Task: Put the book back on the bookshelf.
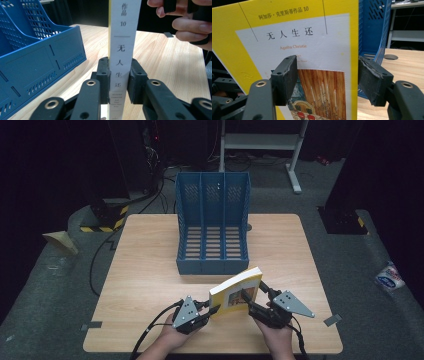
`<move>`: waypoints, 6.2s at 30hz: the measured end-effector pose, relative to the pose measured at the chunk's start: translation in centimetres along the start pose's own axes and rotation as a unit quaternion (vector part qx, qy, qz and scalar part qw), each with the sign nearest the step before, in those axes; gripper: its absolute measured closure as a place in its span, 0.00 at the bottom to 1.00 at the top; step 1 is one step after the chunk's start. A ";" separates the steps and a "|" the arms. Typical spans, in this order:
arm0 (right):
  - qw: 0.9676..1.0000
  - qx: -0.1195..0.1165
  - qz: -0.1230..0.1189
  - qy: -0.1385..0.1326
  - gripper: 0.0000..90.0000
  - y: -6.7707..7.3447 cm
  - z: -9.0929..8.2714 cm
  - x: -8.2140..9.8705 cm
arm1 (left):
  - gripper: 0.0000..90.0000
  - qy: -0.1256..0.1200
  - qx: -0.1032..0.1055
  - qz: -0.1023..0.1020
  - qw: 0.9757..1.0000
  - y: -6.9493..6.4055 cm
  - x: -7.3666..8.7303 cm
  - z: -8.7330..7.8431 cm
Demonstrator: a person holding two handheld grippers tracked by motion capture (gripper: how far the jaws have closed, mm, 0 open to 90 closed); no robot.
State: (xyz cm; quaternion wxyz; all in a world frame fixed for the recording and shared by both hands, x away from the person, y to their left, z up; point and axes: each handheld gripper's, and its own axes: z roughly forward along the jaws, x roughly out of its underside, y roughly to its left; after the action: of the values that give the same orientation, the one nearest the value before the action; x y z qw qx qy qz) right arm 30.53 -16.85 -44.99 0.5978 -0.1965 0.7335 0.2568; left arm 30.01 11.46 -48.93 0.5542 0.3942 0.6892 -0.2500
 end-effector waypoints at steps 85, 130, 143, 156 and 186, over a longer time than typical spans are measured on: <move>1.000 0.005 0.003 -0.008 0.43 0.5 -0.2 0.2 | 0.73 -0.040 -0.006 -0.034 0.999 0.9 -7.1 -2.1; 0.995 0.076 -0.033 0.063 0.47 -3.0 -1.9 3.9 | 0.84 -0.039 -0.087 -0.051 0.994 5.1 -3.8 -12.0; 0.995 0.066 -0.039 0.070 0.47 -2.5 -1.5 4.0 | 0.82 -0.044 -0.104 -0.068 0.991 5.1 -5.0 -10.5; 0.995 0.064 -0.037 0.065 0.47 -2.6 -1.8 3.9 | 0.85 -0.045 -0.182 -0.073 0.980 5.5 -4.3 -13.2; 0.995 0.060 -0.039 0.064 0.47 -2.5 -1.5 3.9 | 0.85 -0.068 -0.308 -0.096 0.944 9.1 -2.9 -14.5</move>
State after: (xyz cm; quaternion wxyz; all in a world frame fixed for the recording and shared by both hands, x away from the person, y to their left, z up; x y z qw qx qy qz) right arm 30.05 -19.68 -48.89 0.5699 -0.2053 0.7760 0.1757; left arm 29.49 27.22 -41.52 0.6679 0.1182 0.7274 -0.1035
